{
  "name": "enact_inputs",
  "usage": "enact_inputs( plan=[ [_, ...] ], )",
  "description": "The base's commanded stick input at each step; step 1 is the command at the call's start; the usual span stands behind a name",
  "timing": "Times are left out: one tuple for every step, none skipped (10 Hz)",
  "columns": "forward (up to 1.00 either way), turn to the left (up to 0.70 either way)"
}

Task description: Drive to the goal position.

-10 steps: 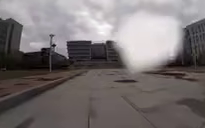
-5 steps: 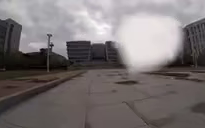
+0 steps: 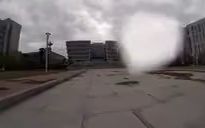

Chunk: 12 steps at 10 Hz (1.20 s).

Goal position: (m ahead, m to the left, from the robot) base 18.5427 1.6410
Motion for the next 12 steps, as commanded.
enact_inputs(
  plan=[
    [0.7, 0.0],
    [0.7, 0.0],
    [0.7, 0.0],
    [0.7, 0.0],
    [0.7, 0.0],
    [0.7, 0.0],
    [0.7, 0.0],
    [0.7, 0.0],
    [0.7, 0.0],
    [0.7, 0.0],
    [0.7, 0.0],
    [0.7, 0.0]
  ],
)
